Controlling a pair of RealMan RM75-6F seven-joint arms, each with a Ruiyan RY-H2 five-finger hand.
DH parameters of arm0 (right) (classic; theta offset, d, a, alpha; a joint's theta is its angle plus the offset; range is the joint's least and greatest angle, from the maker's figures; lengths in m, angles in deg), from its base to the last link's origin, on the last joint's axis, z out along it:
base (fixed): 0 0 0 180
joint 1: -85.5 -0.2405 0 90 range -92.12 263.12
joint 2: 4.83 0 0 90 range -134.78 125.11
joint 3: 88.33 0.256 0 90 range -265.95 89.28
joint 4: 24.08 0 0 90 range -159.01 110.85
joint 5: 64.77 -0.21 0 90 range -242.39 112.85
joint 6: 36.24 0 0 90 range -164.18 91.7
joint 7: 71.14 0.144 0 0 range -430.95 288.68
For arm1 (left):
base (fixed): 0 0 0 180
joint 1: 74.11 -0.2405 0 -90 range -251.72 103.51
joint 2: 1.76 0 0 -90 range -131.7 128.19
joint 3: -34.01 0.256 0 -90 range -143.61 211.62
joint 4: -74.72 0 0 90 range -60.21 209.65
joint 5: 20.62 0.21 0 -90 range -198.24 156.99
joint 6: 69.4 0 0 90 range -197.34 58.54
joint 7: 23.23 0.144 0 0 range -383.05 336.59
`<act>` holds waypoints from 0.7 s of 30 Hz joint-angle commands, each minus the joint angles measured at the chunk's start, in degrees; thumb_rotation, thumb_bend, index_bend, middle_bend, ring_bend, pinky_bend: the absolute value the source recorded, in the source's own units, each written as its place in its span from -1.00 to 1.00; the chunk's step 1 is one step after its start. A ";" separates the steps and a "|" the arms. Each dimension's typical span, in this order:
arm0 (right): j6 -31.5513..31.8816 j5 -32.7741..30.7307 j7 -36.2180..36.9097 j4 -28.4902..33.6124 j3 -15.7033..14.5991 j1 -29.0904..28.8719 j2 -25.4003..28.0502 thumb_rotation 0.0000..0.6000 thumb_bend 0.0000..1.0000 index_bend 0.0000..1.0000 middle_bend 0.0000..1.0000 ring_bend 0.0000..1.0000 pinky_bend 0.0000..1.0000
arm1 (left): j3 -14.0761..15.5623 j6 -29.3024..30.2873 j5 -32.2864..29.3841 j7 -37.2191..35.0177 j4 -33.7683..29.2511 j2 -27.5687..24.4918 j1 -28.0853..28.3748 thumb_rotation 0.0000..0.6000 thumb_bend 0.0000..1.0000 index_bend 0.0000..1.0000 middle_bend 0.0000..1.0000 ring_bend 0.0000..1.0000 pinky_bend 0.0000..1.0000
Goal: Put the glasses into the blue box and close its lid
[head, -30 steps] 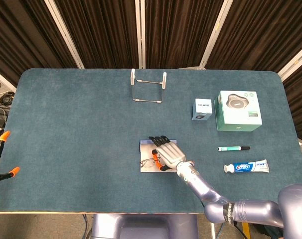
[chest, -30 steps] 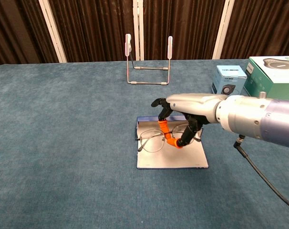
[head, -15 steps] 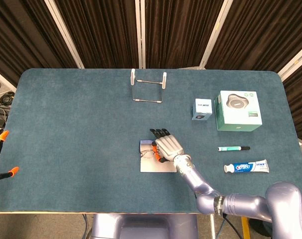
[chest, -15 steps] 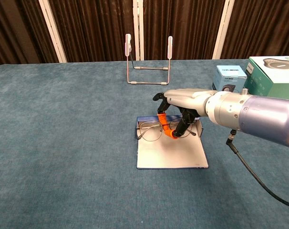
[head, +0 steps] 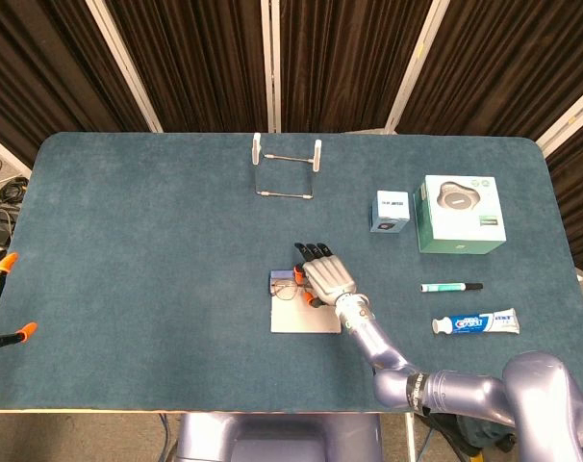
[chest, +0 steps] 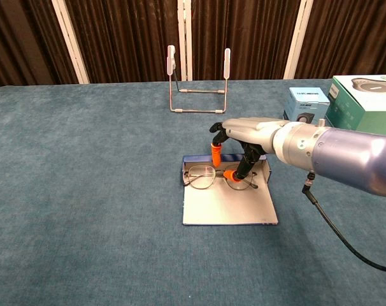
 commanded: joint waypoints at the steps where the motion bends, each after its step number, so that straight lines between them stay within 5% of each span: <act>1: 0.91 1.55 0.51 1.72 -0.25 0.68 0.92 1.00 -0.60 -0.71 -1.00 -1.00 -1.00 | 0.17 -0.19 0.44 -0.65 -0.26 -0.20 0.08 1.00 -1.00 -1.00 -1.00 -1.00 -1.00; 6: 2.24 5.70 0.76 2.58 -1.04 1.13 1.01 1.00 -0.75 -0.78 -1.00 -1.00 -1.00 | 0.27 -0.22 0.64 -0.84 -0.02 -0.17 0.11 1.00 -1.00 -1.00 -1.00 -1.00 -1.00; 21: 1.84 8.32 0.69 -8.46 0.03 0.42 -5.38 1.00 -0.75 -0.81 -1.00 -1.00 -1.00 | -0.23 -1.03 -0.61 -1.74 0.89 -0.11 0.42 1.00 -1.00 -1.00 -1.00 -1.00 -1.00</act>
